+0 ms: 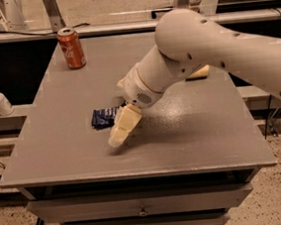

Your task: Move rxbar blueberry near coke can

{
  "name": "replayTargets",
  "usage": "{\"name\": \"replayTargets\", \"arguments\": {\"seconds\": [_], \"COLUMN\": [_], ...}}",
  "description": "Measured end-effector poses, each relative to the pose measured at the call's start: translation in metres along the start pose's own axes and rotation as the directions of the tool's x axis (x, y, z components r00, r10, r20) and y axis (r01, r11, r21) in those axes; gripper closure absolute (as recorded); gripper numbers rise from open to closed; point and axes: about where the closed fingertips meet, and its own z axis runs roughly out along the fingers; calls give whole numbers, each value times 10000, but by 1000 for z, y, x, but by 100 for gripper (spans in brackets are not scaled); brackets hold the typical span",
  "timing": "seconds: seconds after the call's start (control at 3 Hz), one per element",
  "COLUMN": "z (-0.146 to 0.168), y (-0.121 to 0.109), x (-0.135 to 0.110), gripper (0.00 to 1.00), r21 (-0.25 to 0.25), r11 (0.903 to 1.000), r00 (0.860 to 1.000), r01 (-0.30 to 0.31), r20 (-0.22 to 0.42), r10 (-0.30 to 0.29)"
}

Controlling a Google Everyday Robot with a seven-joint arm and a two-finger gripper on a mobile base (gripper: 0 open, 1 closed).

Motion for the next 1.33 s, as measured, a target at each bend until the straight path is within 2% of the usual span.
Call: {"name": "replayTargets", "arguments": {"seconds": [0.33,1.0,1.33], "z": [3,4,-2], "y": [-3,-5,-9], "x": [7,12,6], "gripper": [18,64,87], "r21": [20,23,117], "r11": [10000,10000,9999], "r00": [10000,9999,10000], "r01": [-34,-88,-16], "r20": [-50,-90,-90], "r10": [34,88,17]}}
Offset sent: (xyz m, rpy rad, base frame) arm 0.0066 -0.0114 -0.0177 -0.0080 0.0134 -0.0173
